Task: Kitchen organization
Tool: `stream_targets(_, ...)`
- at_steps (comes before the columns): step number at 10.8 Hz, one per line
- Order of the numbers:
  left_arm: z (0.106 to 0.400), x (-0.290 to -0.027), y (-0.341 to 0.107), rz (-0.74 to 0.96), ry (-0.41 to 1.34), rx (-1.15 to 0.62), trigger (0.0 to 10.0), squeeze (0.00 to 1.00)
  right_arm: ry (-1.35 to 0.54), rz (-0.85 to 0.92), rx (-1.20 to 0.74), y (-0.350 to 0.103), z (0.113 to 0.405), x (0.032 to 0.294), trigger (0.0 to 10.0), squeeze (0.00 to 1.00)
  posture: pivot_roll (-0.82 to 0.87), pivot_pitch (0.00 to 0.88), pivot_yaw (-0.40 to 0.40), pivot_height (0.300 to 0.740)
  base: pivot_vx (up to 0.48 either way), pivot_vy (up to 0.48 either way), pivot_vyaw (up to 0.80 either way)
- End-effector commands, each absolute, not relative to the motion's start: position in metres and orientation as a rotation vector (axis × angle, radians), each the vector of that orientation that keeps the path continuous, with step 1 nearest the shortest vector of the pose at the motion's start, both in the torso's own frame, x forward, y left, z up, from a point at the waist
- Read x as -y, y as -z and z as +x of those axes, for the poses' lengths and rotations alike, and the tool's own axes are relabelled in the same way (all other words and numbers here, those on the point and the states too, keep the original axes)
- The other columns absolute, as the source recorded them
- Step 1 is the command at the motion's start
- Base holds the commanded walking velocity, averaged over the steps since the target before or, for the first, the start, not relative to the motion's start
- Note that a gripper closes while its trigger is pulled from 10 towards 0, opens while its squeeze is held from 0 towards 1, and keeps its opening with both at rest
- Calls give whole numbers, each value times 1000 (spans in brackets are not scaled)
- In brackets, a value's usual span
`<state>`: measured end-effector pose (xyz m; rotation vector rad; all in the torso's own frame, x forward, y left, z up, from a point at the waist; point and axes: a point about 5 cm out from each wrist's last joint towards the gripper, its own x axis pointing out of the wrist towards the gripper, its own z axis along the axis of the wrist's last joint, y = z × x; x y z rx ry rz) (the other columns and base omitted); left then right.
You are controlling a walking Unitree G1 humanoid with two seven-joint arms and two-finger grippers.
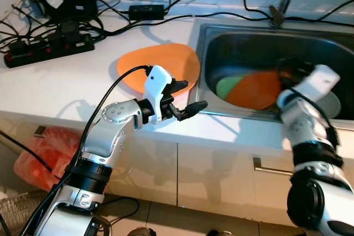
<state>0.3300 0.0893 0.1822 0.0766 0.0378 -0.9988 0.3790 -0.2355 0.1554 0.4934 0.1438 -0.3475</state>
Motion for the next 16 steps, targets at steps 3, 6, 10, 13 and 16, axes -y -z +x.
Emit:
stream_targets(3, 329, -93, -180, 71, 999, -55, 10000, 0, 338, 489, -187, -145, 378, 235, 10000, 1000, 36, 84, 44, 740, 0, 0, 0)
stream_targets(6, 340, -104, -188, 64, 852, 1, 10000, 0, 215, 321, -52, -173, 383, 226, 10000, 1000, 31, 88, 43, 740, 0, 0, 0)
stream_targets(10, 352, -126, -205, -62, 522, 165, 10000, 412, -178, 286, 81, -204, 379, 179, 10000, 1000, 30, 89, 35, 740, 0, 0, 0)
stream_targets(13, 365, -174, -211, -124, 150, 192, 10000, 0, -420, 129, 89, -206, 361, 156, 10000, 1000, 25, 87, 32, 740, 0, 0, 0)
stream_targets(16, 369, -193, -200, -193, 4, 133, 10000, 0, -515, 107, 104, -212, 351, 147, 10000, 961, 25, 83, 30, 740, 0, 0, 0)
